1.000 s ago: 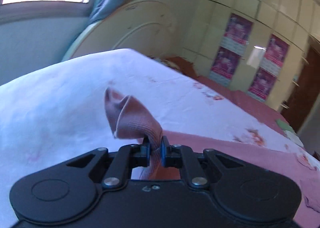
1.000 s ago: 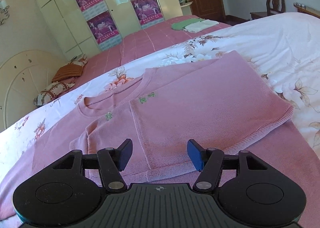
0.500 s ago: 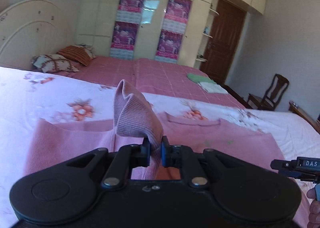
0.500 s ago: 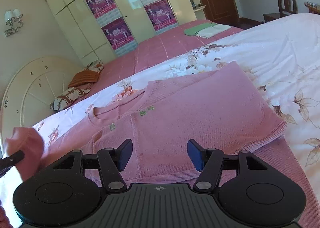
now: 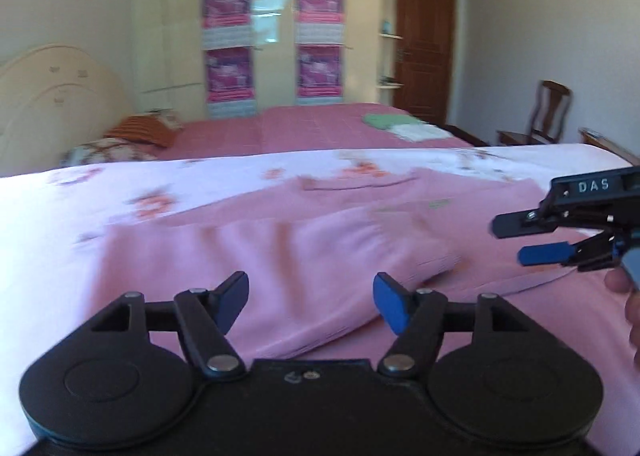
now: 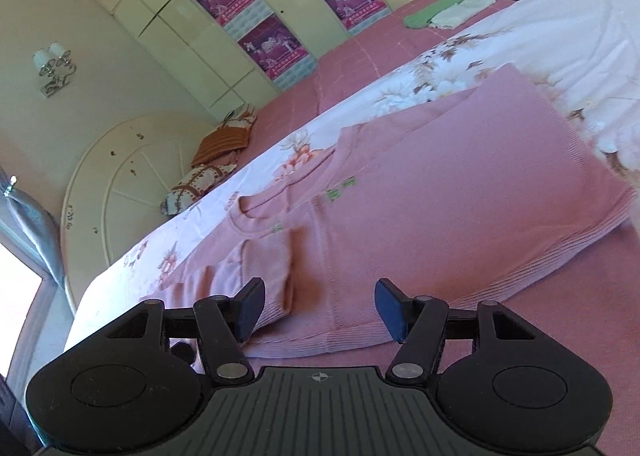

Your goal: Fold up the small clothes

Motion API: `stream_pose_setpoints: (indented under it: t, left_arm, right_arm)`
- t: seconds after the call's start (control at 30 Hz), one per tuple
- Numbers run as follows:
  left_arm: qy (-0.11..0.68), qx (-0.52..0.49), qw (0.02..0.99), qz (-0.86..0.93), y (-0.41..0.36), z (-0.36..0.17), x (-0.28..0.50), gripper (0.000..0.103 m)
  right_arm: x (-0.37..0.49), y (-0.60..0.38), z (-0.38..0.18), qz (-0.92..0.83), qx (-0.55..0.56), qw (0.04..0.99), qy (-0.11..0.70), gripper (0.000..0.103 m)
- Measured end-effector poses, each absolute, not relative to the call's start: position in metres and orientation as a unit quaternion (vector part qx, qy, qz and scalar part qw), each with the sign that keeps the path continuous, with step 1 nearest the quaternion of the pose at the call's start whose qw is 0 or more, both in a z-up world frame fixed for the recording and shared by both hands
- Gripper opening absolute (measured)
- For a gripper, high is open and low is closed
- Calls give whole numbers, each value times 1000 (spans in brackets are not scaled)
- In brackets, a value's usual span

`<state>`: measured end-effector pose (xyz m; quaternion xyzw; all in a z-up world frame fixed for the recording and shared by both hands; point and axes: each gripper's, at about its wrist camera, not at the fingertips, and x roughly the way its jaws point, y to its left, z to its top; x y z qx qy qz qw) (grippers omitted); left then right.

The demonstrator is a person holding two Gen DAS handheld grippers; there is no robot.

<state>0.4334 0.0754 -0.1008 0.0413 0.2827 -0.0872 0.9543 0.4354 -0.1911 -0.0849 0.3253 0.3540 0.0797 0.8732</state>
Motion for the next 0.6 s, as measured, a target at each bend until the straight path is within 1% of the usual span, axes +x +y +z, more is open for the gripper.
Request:
stream_pose_setpoints:
  t: [0.17,0.23,0.27,0.3,0.33,0.37,0.4,0.43,0.47,0.5,0.57,0.6]
  left_arm:
    - [340,18,940,0,157,-118,427,57]
    - [345,9,939,8,171,-120,432,56]
    - [349,2,937,2,174,-123,436,57]
    - [355,-7,935,0,177,-127,441,56]
    - [359,-11,933,0,177,-128,444,56]
    - [356,-7,934,-2,176,-128,447,56]
    - [353,2,936,1,173,-129,450,56]
    - [351,5,936,6,172,-131,451,56]
    - [352,3,936,8,173,-131,453,56]
    - [350,-1,937,9,174,-132,452,53]
    - [344,-6,939,10,177,-131,449,48]
    - [341,-8,940,9,179,-130,448,41]
  right_arm:
    - [456,-164,-101,96,330,857,383,61]
    - [465,-155,-106,100,330,856,386,61]
    - [469,-152,-108,105,331,854,388,58]
    - [474,-147,-108,108,325,854,392,39]
    - [481,-141,-110,108,312,854,402,28]
    - [485,-136,-110,105,300,857,406,26]
    - [488,-131,-109,106,285,861,408,8]
    - [490,-127,-106,106,266,867,408,5]
    - [489,-124,-100,103,245,877,401,5]
    - [485,-123,-89,102,226,890,384,5]
    - [471,-137,-66,87,226,910,337,5]
    - [463,-146,-58,70,219,920,316,5]
